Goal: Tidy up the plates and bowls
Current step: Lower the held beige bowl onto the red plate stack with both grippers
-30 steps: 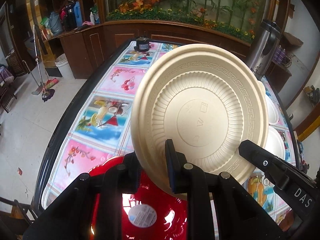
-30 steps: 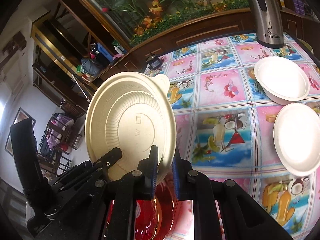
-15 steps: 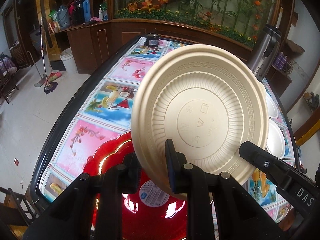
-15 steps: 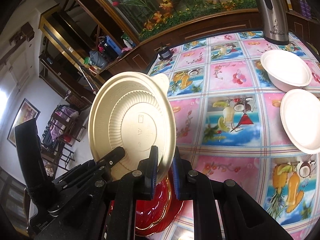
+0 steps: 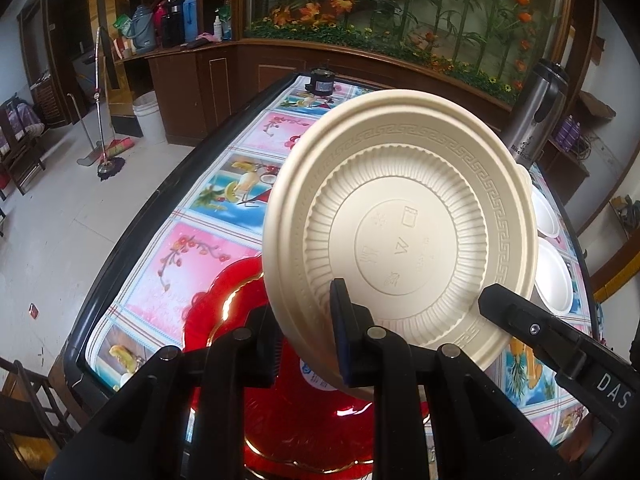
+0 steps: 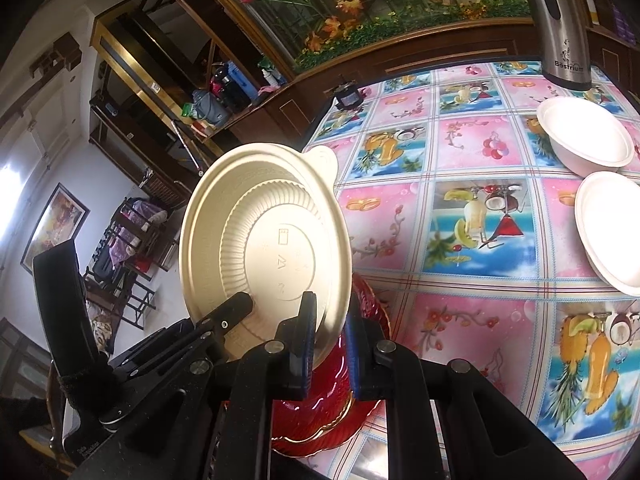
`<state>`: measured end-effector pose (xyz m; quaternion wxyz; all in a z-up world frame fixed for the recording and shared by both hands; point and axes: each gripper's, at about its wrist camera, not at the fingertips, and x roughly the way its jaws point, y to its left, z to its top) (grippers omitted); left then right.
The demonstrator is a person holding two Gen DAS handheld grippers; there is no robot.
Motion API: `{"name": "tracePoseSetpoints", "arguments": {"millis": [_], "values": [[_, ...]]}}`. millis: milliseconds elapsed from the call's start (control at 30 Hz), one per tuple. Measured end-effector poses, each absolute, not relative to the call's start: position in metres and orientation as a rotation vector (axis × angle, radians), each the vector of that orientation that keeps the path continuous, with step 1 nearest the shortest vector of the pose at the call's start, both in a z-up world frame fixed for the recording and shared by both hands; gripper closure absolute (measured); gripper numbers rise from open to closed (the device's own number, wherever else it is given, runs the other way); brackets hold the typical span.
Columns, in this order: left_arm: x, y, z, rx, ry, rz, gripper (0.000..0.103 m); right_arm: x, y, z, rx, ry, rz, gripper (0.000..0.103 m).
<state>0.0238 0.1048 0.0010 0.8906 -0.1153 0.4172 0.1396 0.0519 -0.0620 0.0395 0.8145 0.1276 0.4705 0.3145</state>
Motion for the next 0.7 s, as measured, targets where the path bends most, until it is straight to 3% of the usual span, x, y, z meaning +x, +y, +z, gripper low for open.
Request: {"name": "tracePoseSetpoints", "arguments": {"millis": [700], "values": [[0.005,0.109,-0.003,-0.262,0.867,0.303,0.084,0.035,-0.056,0.035,0.269,1.014,0.708,0.09]]}}
